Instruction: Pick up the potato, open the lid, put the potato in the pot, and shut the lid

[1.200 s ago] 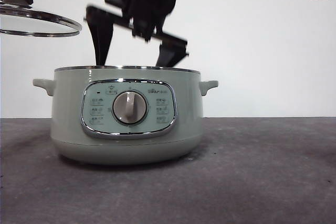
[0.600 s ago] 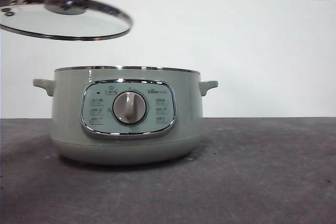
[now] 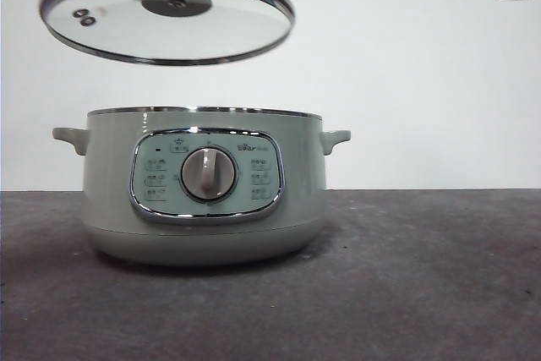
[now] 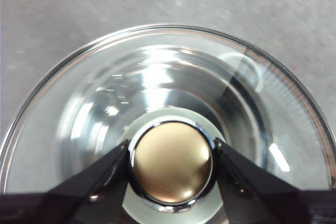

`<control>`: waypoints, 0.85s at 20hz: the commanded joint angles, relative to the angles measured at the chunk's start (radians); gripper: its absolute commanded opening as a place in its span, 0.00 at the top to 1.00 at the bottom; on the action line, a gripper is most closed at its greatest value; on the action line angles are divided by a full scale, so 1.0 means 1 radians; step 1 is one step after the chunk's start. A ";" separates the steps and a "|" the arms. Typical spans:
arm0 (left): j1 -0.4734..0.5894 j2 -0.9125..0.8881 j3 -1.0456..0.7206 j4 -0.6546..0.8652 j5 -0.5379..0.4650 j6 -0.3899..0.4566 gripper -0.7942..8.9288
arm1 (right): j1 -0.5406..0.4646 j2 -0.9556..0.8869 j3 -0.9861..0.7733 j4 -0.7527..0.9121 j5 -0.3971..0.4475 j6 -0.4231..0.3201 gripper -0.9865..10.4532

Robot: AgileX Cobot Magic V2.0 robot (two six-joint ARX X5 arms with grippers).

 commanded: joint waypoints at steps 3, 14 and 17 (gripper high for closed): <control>-0.040 0.044 0.013 0.038 0.003 -0.013 0.93 | 0.001 -0.105 -0.135 0.018 0.005 0.069 0.33; -0.068 0.182 0.013 0.034 -0.058 0.002 0.93 | 0.001 -0.248 -0.182 0.023 0.009 0.093 0.33; -0.068 0.193 0.013 0.034 -0.057 0.007 0.93 | 0.001 -0.257 -0.182 0.024 0.021 0.093 0.33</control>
